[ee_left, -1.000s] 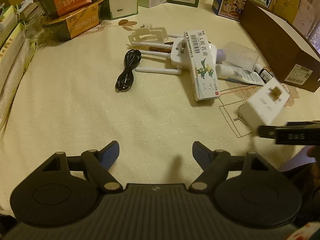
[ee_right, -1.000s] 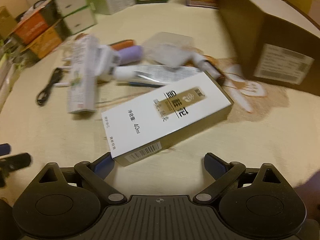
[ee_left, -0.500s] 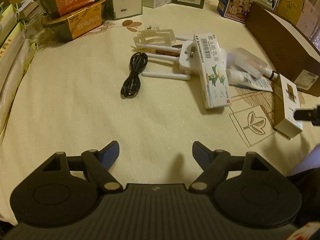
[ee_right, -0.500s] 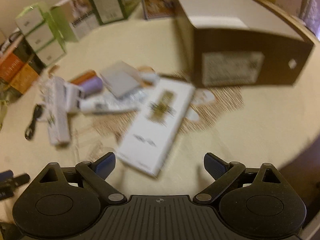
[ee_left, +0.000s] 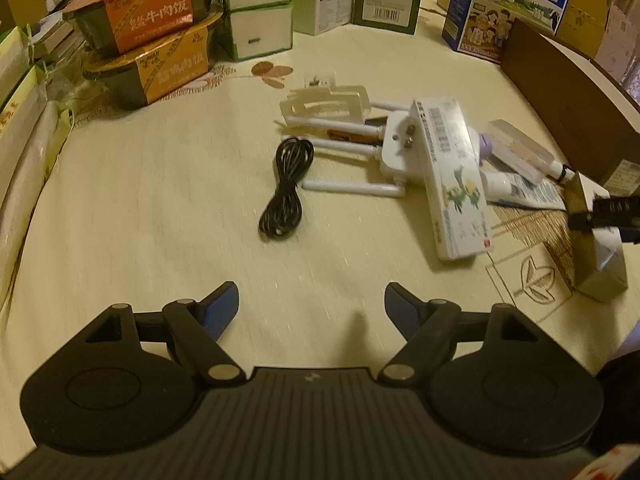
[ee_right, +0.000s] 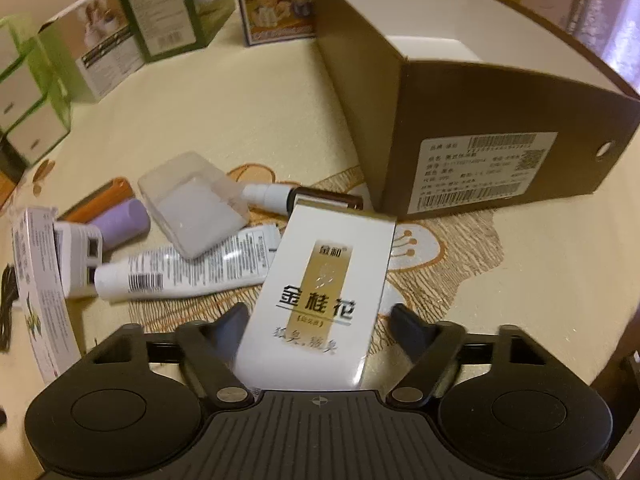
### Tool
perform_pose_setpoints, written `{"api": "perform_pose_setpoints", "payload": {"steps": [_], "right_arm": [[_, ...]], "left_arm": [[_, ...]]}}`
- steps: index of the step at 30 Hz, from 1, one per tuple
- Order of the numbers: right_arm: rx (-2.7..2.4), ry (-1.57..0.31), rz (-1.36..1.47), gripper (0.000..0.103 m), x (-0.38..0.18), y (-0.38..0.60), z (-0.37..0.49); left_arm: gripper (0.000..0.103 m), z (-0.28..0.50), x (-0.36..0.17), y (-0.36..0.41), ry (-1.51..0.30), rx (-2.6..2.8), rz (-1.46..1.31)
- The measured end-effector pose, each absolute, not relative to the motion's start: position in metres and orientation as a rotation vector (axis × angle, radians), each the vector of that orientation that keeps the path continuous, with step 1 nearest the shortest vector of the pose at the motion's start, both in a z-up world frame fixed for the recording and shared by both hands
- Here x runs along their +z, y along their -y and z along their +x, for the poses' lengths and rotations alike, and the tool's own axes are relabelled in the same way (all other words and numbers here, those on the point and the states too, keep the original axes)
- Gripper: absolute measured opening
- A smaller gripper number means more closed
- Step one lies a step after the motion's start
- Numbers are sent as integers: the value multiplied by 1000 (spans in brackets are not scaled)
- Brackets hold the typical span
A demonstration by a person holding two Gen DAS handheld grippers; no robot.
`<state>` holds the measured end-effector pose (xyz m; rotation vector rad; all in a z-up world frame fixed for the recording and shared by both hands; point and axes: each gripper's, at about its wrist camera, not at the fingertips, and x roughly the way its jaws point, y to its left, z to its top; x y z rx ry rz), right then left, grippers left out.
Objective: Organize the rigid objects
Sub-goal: 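Grasp the white gold-labelled box with the right tool while the left tool grasps the black cable, then carry the white box with the right tool while the left tool carries the cable to the brown box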
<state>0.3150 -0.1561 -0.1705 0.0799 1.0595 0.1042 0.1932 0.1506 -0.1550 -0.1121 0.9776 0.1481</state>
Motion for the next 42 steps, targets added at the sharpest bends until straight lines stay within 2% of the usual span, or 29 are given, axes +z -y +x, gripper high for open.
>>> {"api": "perform_pose_setpoints", "payload": {"steps": [6, 8, 12, 16, 18, 31, 42], "right_arm": [[206, -1042, -74, 59, -169, 162, 307], [219, -1047, -88, 57, -170, 165, 309], [238, -1051, -80, 56, -170, 174, 314], [261, -1051, -85, 56, -170, 177, 318], [271, -1048, -84, 56, -171, 178, 319], [307, -1082, -93, 56, -171, 179, 321], [300, -1098, -65, 56, -173, 176, 330]], "left_arm": [[76, 211, -156, -161, -941, 123, -78], [69, 221, -158, -167, -940, 118, -70], [63, 239, -167, -176, -941, 112, -62], [42, 255, -180, -183, -962, 98, -58], [27, 258, -187, -185, -980, 100, -59], [26, 200, -176, -171, -1073, 132, -167], [25, 233, -184, -178, -1085, 160, -152]]}}
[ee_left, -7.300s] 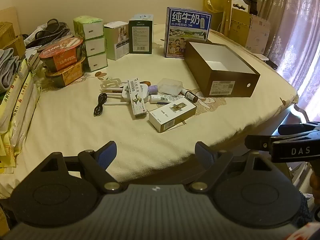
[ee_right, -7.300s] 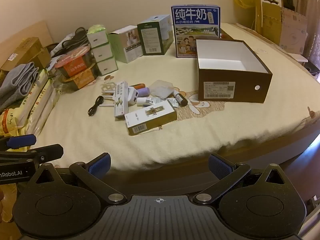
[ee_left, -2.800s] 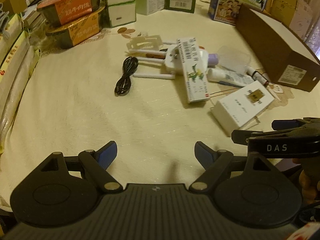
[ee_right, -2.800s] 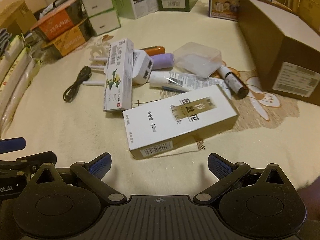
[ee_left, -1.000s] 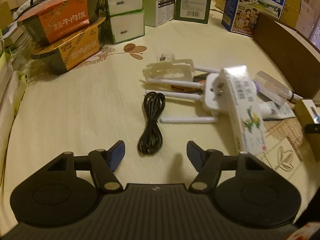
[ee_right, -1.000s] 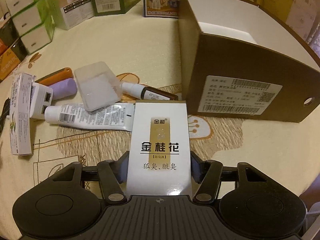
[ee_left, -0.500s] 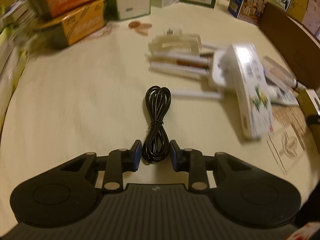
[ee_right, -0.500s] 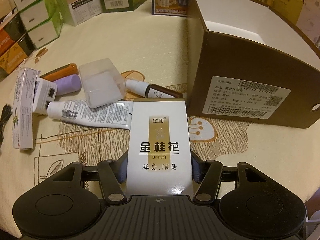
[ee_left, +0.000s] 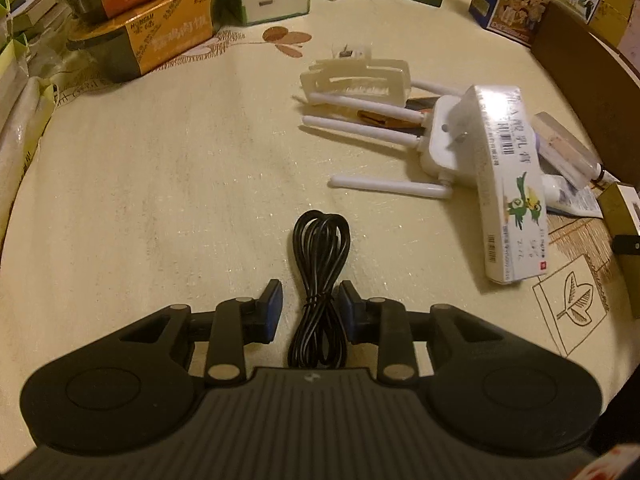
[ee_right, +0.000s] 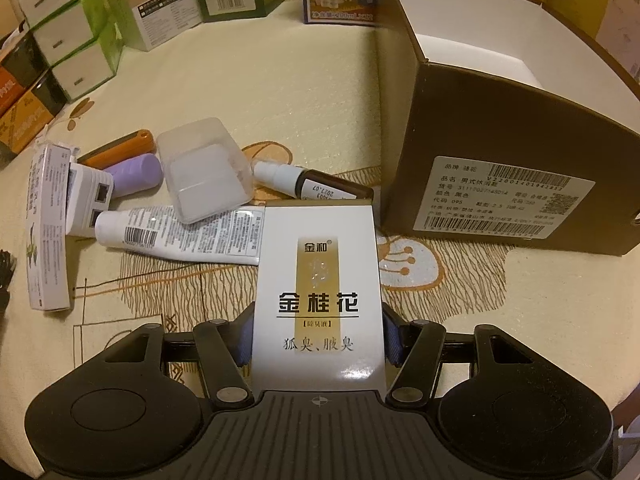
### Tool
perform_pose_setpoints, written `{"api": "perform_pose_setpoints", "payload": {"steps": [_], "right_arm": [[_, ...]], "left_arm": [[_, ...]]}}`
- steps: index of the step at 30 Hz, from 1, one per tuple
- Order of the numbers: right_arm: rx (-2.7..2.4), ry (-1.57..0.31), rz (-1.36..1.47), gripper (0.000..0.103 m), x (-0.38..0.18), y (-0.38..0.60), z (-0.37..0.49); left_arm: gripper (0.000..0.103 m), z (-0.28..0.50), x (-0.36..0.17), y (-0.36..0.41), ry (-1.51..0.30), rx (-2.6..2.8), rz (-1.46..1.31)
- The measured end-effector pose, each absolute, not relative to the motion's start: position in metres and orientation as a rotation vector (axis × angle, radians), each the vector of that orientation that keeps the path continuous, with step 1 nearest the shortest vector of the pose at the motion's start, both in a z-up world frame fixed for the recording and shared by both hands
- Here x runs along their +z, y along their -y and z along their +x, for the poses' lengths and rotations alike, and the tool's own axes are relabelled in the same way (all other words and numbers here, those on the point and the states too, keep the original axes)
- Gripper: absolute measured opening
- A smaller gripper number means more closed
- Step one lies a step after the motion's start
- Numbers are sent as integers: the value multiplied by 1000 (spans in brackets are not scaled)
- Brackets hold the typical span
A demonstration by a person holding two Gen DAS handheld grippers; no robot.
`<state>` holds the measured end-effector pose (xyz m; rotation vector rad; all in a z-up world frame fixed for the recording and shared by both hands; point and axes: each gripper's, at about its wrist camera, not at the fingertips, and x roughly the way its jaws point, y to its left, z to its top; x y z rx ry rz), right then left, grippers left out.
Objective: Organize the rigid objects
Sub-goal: 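Carry the white box with the right tool while the left tool carries the cable to the brown box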
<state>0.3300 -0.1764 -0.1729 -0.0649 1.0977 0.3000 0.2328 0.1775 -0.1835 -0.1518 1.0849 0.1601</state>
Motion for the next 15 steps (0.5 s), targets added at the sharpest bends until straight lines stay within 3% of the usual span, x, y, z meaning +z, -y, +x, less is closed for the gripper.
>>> {"api": "perform_pose_setpoints", "payload": {"steps": [3, 15], "right_arm": [[305, -1098, -77, 56, -174, 176, 330], [412, -1069, -74, 56, -140, 169, 309]], "left_arm": [[13, 232, -184, -177, -1077, 159, -154], [12, 208, -147, -159, -1014, 183, -185]]}}
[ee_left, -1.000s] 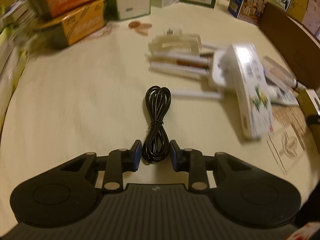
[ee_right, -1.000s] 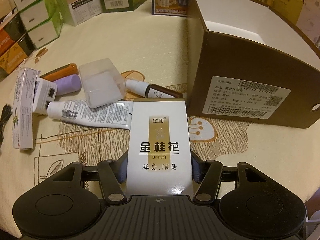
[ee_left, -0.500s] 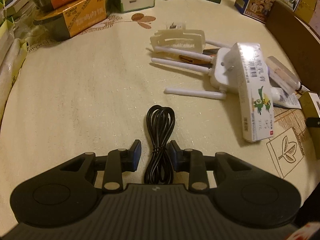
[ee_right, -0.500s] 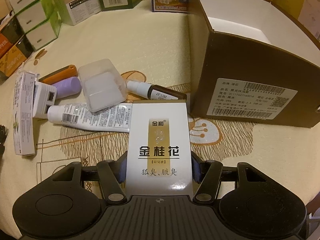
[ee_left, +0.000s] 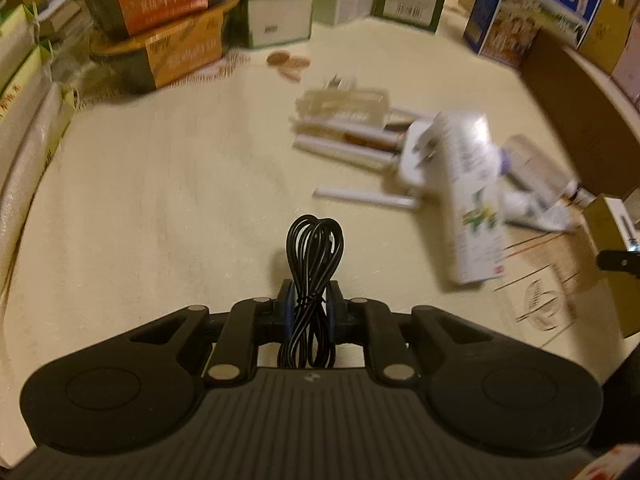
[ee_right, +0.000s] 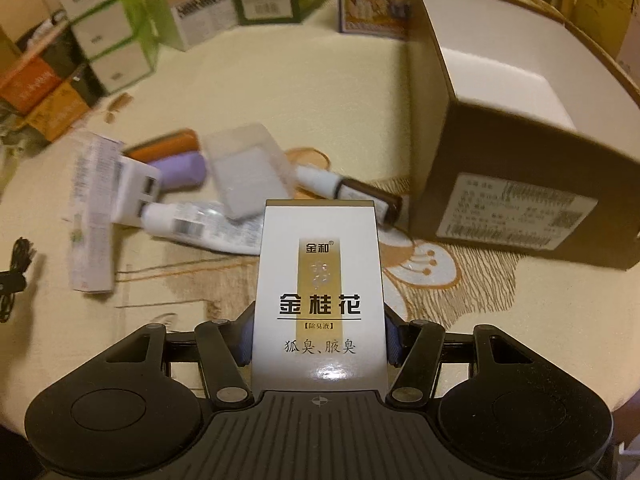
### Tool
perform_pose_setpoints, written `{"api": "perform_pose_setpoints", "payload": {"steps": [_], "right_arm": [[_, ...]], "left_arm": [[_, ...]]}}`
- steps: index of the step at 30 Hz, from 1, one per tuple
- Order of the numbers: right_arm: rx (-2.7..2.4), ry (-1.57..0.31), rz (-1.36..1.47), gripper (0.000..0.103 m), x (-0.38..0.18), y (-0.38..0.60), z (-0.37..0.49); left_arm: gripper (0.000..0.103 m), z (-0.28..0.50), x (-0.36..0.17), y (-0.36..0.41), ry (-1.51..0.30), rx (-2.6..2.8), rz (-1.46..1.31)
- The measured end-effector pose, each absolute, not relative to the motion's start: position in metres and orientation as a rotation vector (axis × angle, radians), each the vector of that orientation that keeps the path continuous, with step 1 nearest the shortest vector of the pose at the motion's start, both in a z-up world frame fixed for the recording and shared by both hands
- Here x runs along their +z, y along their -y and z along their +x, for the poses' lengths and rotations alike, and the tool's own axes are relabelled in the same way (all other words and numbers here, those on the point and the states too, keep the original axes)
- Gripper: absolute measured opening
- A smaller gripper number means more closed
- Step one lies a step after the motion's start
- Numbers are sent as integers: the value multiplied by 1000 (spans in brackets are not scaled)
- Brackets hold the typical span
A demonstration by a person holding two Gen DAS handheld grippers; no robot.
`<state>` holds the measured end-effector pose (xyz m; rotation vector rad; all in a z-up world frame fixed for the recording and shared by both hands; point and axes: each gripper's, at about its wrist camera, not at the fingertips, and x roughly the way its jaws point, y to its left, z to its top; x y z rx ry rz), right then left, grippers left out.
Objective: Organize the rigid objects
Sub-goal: 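Carry the white box with the right tool while the left tool carries the cable to the brown box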
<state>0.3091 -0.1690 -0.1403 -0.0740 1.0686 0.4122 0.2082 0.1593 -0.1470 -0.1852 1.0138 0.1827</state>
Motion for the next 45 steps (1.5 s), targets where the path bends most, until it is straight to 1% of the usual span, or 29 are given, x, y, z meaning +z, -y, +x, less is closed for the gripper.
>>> {"api": "perform_pose_setpoints", "payload": {"steps": [6, 13, 20, 25, 30, 36, 45], "right_arm": [[483, -1001, -53, 56, -107, 160, 305], [532, -924, -66, 56, -66, 153, 314], [499, -857, -24, 56, -31, 189, 331], [430, -825, 5, 56, -18, 229, 353], [354, -813, 38, 56, -12, 275, 382], [299, -804, 64, 56, -12, 320, 415], [261, -805, 81, 56, -33, 359, 463]], "left_arm": [[12, 209, -108, -135, -933, 141, -163], [12, 232, -73, -97, -851, 98, -130], [12, 274, -47, -43, -799, -4, -115], [12, 310, -34, 6, -771, -106, -111], [12, 349, -29, 61, -770, -192, -94], [12, 387, -36, 118, -788, -264, -90], [12, 441, -65, 172, -839, -274, -78]]}}
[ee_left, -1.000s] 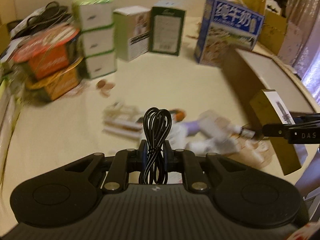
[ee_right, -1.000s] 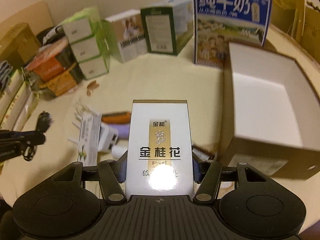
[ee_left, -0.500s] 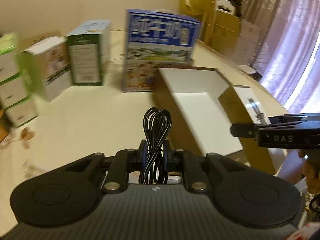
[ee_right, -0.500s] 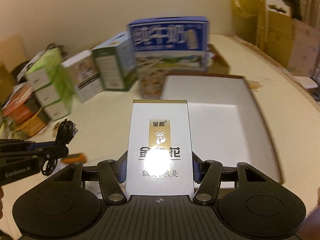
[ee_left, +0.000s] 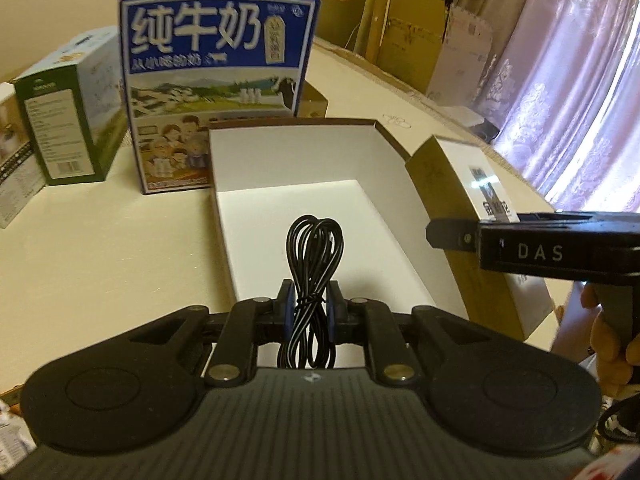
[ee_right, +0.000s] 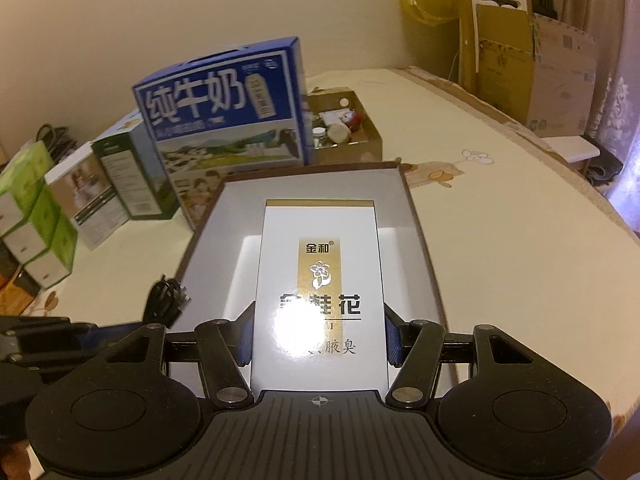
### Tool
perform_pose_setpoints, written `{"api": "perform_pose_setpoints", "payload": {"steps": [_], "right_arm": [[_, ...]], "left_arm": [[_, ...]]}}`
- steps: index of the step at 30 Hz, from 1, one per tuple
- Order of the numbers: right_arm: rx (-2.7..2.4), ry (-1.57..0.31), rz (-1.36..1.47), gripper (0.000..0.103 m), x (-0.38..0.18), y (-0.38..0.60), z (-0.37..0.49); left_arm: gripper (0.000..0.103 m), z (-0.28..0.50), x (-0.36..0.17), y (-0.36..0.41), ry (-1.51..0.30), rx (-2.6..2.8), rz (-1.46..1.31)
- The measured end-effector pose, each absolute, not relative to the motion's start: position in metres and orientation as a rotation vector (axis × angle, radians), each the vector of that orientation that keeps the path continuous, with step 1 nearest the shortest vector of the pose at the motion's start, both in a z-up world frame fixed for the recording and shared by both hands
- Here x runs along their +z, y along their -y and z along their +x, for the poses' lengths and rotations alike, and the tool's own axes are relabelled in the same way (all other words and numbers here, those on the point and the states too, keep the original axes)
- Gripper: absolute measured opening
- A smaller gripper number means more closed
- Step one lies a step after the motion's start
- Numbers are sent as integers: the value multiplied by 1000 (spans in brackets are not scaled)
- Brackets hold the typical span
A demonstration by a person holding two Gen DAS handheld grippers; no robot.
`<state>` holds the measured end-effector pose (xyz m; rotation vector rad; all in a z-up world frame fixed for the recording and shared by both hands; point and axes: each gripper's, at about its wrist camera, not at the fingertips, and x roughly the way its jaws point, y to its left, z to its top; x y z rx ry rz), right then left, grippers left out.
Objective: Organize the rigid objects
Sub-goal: 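Carry the white box with the right tool while the left tool carries the cable to the brown box, then open the right tool to drop the white box while the left tool releases the cable inside, then move both tools back from the brown box toward the item pile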
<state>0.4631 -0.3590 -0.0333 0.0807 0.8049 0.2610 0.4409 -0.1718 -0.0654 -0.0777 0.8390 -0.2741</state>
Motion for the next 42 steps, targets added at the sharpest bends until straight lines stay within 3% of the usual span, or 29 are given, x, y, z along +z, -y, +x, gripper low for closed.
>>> {"api": "perform_pose_setpoints", "payload": {"steps": [18, 20, 26, 42], "right_arm": [[260, -957, -41, 56, -108, 362, 498], [253, -966, -80, 56, -108, 359, 498], [243, -978, -32, 60, -104, 371, 493], [222, -932, 146, 64, -58, 372, 444]], "left_arm": [[14, 482, -128, 210, -969, -279, -31], [28, 482, -130, 212, -975, -280, -29], [37, 476, -122, 212, -950, -299, -19], [40, 433, -71, 192, -881, -332, 25]]}}
